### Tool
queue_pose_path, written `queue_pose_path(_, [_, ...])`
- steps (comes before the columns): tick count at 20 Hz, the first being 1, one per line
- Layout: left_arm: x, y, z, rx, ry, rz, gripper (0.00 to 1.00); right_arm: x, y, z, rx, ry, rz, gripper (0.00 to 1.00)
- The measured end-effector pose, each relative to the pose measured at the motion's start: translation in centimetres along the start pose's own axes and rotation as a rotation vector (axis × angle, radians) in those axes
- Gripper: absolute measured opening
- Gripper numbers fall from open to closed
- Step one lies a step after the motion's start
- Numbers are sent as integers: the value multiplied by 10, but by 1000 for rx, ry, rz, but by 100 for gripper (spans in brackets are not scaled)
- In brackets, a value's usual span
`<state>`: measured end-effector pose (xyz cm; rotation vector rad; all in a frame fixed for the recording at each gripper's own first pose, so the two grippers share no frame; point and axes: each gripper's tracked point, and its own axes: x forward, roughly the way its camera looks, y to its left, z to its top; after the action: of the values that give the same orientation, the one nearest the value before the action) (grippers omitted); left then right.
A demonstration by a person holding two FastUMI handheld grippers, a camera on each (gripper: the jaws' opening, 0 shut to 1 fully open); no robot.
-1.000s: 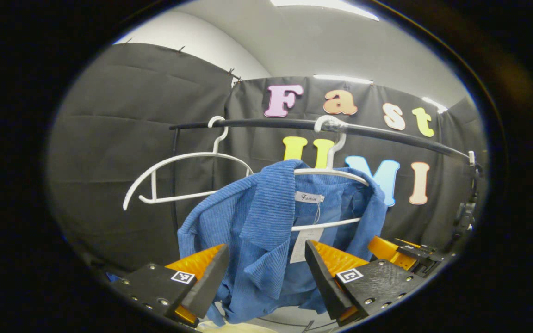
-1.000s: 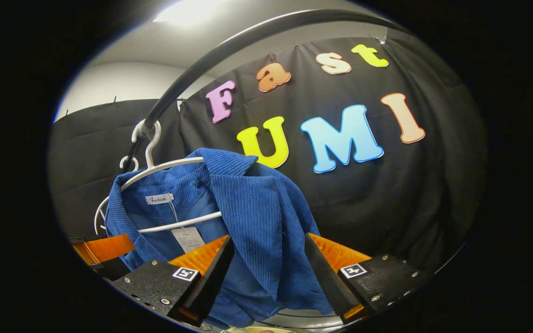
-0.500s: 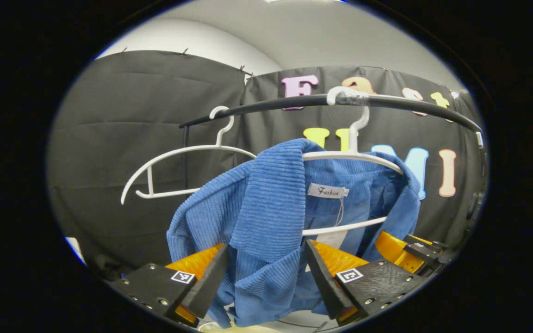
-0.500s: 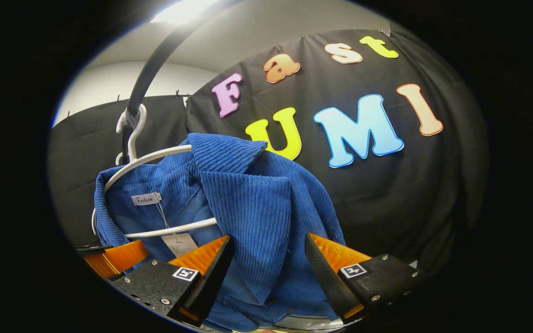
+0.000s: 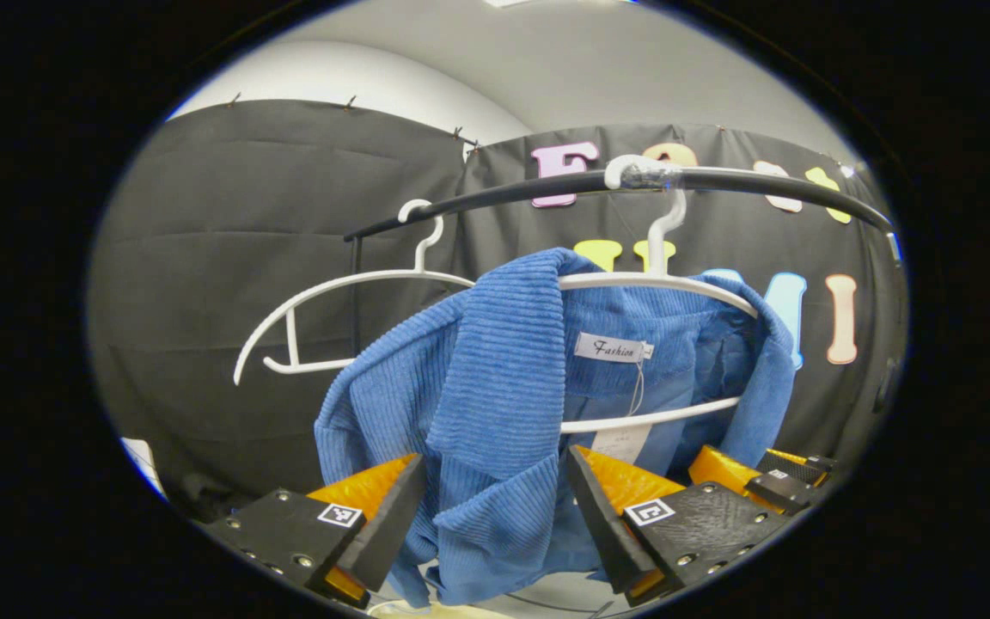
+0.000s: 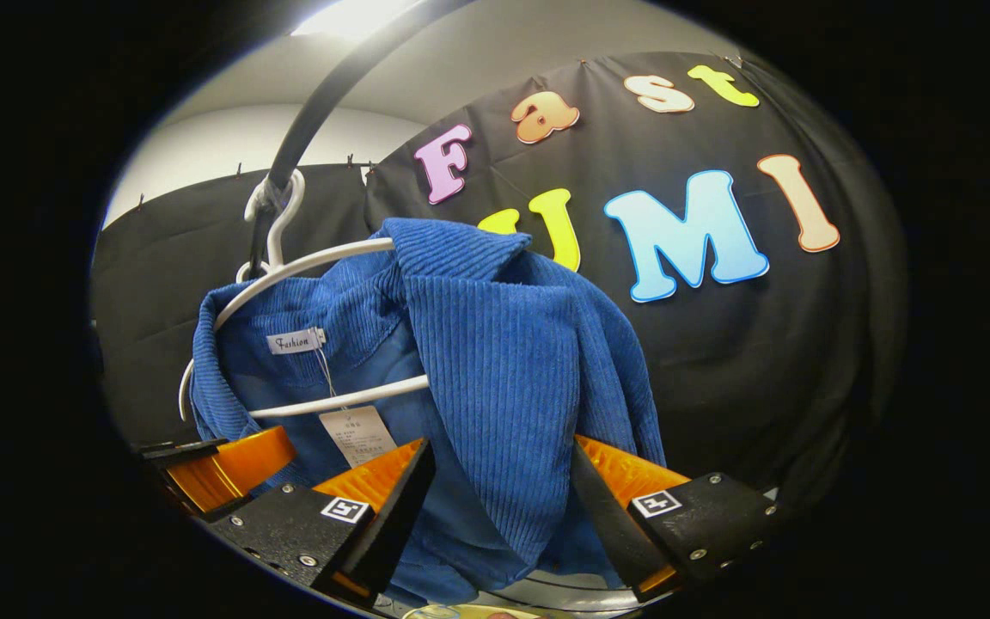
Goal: Grasp the clothes on the hanger with both hands and then place them into the laundry hamper below.
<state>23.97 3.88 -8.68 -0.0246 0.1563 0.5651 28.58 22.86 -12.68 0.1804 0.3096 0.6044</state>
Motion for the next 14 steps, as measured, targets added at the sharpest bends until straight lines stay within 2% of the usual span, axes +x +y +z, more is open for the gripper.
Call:
queue_pose_path(1, [2, 1, 0, -4, 4, 2, 94, 5, -2, 2, -2, -5, -10, 91])
queue_pose_path(2, [5, 2, 1, -10, 4, 7, 94, 8, -5, 5, 1, -15, -21, 95])
queue_pose_path(6, [3, 2, -1, -16, -5, -5, 92, 4, -2, 15, -1, -54, -15, 92])
queue_pose_path(8, [1, -3, 0, -24, -11, -40, 69, 2, -3, 22, -25, -80, -18, 75])
queue_pose_path(9, [1, -8, 0, -27, -14, -61, 58, 4, -3, 23, -33, -87, -14, 53])
queue_pose_path(10, [0, -1, 0, -26, -20, -31, 58, 3, -3, 25, -29, -92, -15, 39])
queue_pose_path(12, [-1, 11, 0, -69, -23, -22, 26, -3, -2, 29, 1, -107, -3, 11])
queue_pose_path(13, [-7, 3, -3, -103, -22, -64, 10, -2, 1, 29, 22, -102, 15, 4])
queue_pose_path(14, [-11, 1, -2, -121, -19, -97, 10, -2, 3, 29, 31, -94, 32, 1])
